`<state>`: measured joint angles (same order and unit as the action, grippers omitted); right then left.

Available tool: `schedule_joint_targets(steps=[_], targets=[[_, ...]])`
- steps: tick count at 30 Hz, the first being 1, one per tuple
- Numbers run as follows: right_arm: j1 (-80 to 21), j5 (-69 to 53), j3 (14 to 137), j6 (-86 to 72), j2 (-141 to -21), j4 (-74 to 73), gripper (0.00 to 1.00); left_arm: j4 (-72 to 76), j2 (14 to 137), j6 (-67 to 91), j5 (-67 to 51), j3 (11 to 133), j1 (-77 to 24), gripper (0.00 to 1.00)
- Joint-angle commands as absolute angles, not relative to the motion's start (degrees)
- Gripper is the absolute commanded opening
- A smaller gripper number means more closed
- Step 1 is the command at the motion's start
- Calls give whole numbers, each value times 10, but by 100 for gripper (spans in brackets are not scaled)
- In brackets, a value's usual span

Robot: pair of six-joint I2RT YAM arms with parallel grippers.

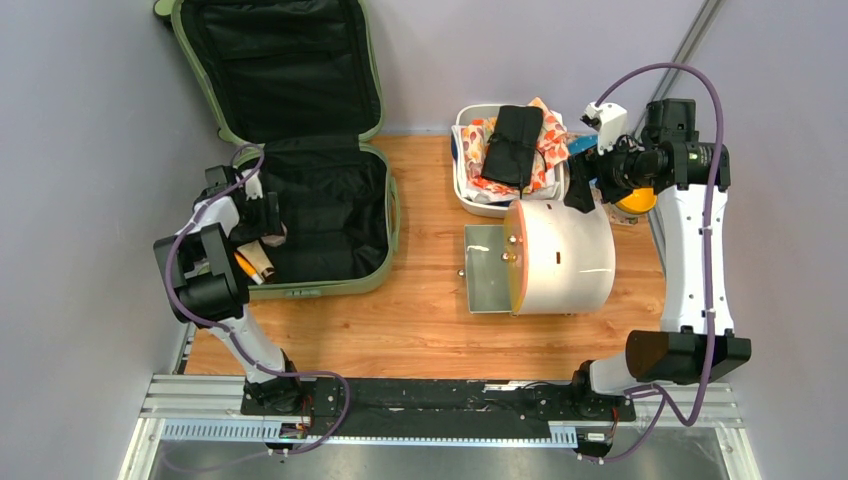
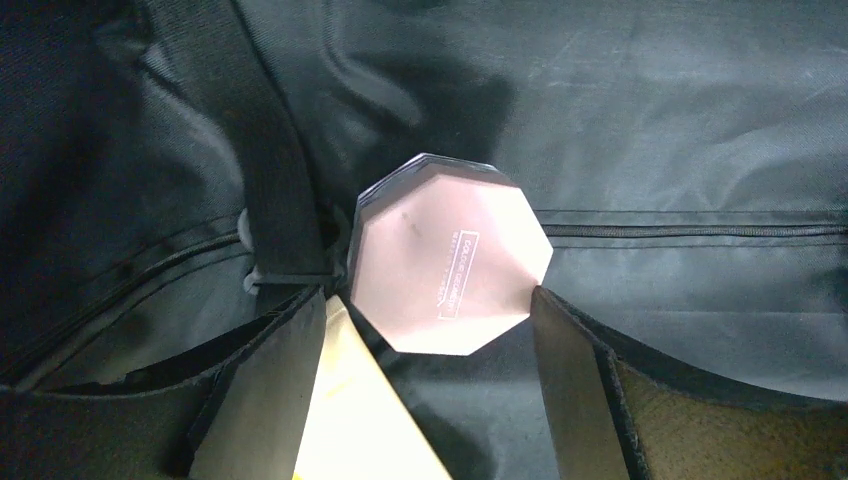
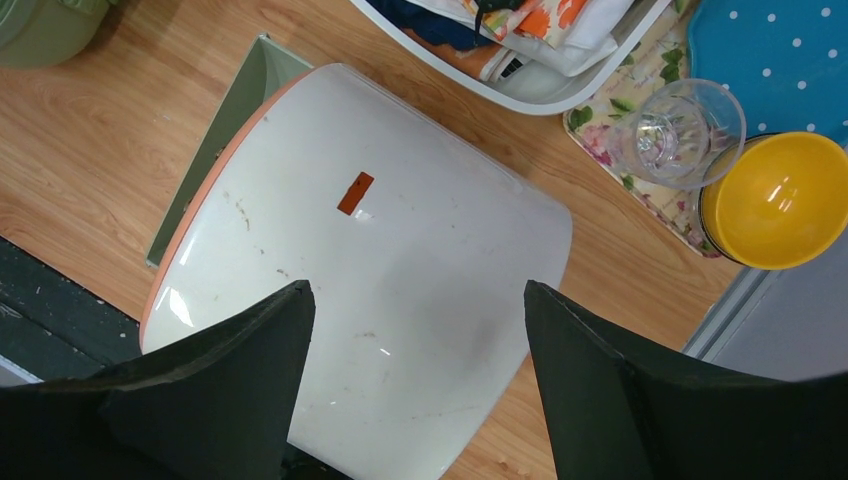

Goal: Open, take out, and arrange the luggage

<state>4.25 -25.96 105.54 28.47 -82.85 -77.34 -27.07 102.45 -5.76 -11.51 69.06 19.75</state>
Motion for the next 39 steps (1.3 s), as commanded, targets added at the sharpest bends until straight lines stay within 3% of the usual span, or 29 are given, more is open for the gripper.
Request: schedule_joint_targets(steps=[1,11,13,19,20,23,25,31,39], targets=[[39,-250,1061,273,-828,-799,81,-262,1042,-98,-144,700,180,82],[37,-248,1060,274,-831,-799,81,-238,1047,-118,-134,693,159,79],[37,-249,1058,275,-829,-798,81,-239,1049,-115,-144,696,158,74],[38,-249,1049,279,-816,-798,81,-248,1014,-89,-186,712,155,44],[37,-250,1048,280,-811,-797,81,-251,1007,-85,-192,715,153,30],[37,-254,1038,282,-801,-797,81,-272,981,-74,-219,735,143,8],[37,-258,1030,284,-795,-795,81,-285,962,-59,-239,745,131,0],[37,-279,1020,286,-780,-792,81,-312,913,67,-354,765,81,0],[37,-308,1012,303,-761,-816,81,-208,867,236,-364,709,-166,0]])
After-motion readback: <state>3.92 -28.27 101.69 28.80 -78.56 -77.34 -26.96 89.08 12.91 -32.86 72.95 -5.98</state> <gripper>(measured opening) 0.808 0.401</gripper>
